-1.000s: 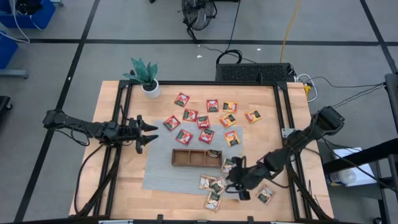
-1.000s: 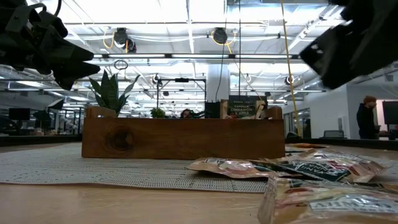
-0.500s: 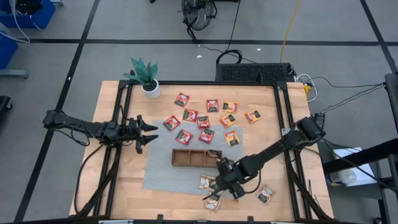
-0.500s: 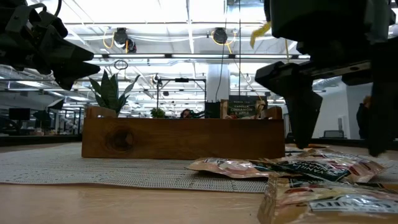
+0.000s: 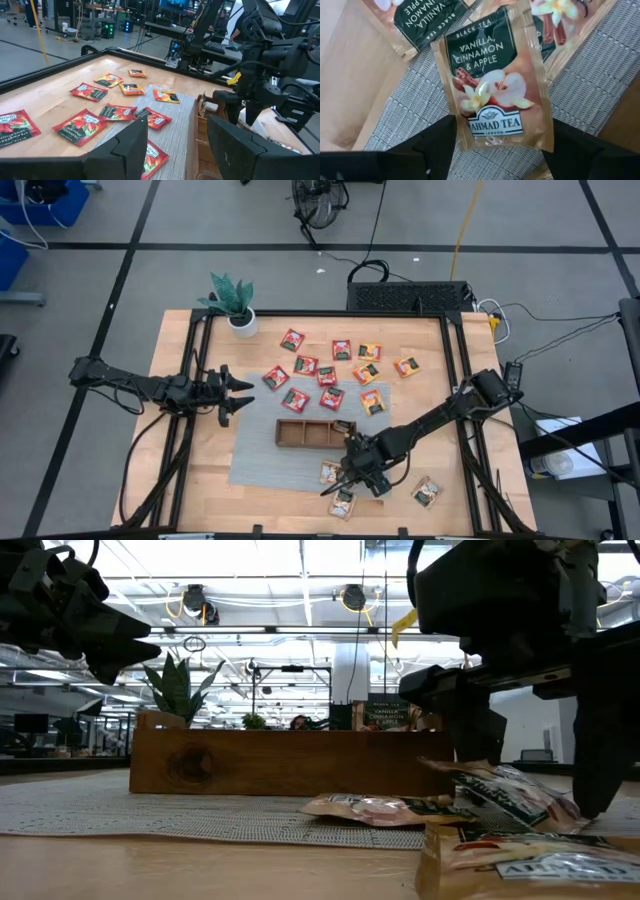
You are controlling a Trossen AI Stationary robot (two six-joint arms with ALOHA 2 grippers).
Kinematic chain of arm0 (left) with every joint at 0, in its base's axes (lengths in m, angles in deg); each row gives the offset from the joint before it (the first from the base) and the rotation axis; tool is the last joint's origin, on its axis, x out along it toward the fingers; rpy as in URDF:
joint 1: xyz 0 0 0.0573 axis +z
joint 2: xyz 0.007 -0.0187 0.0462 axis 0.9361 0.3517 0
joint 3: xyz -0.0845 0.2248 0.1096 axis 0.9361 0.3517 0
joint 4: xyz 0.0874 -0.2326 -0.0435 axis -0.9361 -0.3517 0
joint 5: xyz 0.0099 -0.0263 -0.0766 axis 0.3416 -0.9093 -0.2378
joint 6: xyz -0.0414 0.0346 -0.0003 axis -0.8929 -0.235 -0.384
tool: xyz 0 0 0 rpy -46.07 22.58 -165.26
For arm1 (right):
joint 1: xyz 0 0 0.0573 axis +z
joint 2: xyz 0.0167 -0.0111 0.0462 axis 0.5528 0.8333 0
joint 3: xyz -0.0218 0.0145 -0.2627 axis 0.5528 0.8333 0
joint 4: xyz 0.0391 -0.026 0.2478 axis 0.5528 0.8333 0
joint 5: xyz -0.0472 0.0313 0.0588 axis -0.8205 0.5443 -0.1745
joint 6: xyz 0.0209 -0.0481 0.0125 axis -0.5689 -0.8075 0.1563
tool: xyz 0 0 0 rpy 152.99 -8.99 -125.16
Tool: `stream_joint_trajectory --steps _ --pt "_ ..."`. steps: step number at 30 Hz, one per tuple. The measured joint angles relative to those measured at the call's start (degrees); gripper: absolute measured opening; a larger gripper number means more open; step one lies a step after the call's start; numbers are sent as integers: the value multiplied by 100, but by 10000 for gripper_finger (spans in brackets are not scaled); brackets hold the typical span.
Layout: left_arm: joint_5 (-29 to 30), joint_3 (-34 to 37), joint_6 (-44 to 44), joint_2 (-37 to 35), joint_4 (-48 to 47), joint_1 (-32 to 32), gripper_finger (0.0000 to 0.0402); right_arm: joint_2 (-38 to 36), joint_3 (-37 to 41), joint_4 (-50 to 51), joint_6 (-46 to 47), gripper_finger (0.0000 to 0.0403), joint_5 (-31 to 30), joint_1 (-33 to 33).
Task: Pick & Place Tea
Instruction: Put the brown tea bag into the right compartment of the wood organizer
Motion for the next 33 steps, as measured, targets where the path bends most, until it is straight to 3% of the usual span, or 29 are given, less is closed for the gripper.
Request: stream_joint_trajectory --steps 6,20,23,26,29,33 --pt "1 0 2 -2 3 -1 205 -40 15 -36 34 213 -17 0" --pt "1 0 0 0 2 -1 205 -101 24 97 -164 16 38 41" --pt "1 0 0 -2 0 -1 205 -236 36 164 40 8 -25 54" --pt "1 0 1 0 2 0 205 -549 42 199 330 4 -411 129" --pt "1 0 2 -1 -16 -1 205 -883 39 181 708 3 -1192 269" --pt "1 0 0 -2 -8 -1 205 -1221 360 -631 1477 2 -3151 481"
